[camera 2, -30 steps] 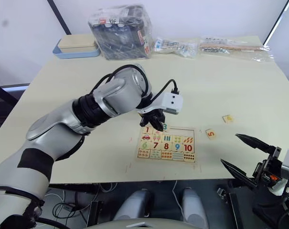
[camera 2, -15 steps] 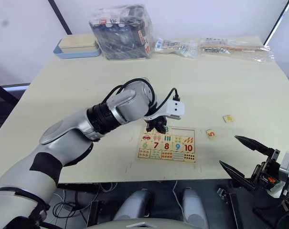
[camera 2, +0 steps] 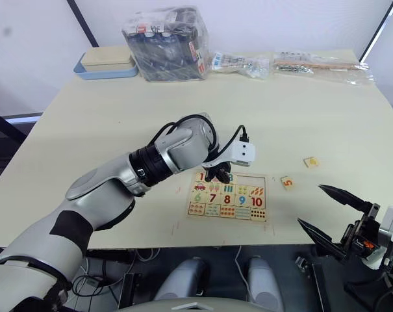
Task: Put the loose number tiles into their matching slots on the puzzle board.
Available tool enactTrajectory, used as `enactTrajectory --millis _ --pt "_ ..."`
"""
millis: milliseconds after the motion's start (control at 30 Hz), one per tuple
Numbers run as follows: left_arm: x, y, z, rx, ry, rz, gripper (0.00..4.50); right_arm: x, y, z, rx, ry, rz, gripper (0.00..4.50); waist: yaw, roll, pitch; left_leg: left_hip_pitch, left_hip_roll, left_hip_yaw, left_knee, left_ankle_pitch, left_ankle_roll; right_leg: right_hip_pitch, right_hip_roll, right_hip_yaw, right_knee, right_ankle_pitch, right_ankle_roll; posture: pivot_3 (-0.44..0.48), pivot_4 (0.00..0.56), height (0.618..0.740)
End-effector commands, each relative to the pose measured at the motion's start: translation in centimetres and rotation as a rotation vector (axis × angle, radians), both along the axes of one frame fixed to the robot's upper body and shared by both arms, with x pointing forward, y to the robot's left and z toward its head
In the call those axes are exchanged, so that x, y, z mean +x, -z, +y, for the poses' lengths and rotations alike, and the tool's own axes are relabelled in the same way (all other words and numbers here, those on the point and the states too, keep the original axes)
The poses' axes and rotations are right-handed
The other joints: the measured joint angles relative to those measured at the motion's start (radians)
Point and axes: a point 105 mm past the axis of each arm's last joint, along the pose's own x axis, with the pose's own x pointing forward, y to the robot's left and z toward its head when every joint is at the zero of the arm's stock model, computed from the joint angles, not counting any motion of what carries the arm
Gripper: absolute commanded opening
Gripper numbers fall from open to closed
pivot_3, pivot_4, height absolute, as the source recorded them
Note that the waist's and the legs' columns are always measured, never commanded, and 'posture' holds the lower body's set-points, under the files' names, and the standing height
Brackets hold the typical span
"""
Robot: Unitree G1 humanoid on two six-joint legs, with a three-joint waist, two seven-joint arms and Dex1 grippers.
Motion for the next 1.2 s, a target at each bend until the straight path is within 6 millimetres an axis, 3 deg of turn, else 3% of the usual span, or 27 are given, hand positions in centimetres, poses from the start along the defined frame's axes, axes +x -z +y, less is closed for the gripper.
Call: enactTrajectory --millis 33,1033,1133,1200 --pt "0.00 -0.26 -0.10 -0.008 0.018 -0.018 0.96 -0.25 -0.58 0.05 -0.009 -0.005 -0.032 4.50 0.000 0.000 0.000 0.000 0.000 0.000 0.000 0.000 0.000 0.000 0.000 0.000 0.000 0.000 0.000 0.000 0.150 0.740" --pt "-0.48 -0.03 0.16 0.008 0.041 -0.011 0.96 -0.01 -0.50 0.24 -0.006 -0.009 -0.033 4.50 -0.001 0.000 0.000 0.000 0.000 0.000 0.000 0.000 0.000 0.000 0.000 0.000 0.000 0.000 0.000 0.000 0.150 0.740" --pt "-0.50 -0.10 0.12 0.006 0.041 -0.013 2.22 -0.04 -0.48 0.22 -0.005 -0.009 -0.032 4.50 -0.001 0.000 0.000 0.000 0.000 0.000 0.000 0.000 0.000 0.000 0.000 0.000 0.000 0.000 0.000 0.000 0.150 0.740" --pt "-0.51 -0.23 0.03 -0.001 0.040 -0.013 2.63 -0.02 -0.47 0.24 -0.005 -0.009 -0.031 4.50 -0.001 0.000 0.000 0.000 0.000 0.000 0.000 0.000 0.000 0.000 0.000 0.000 0.000 0.000 0.000 0.000 0.150 0.740"
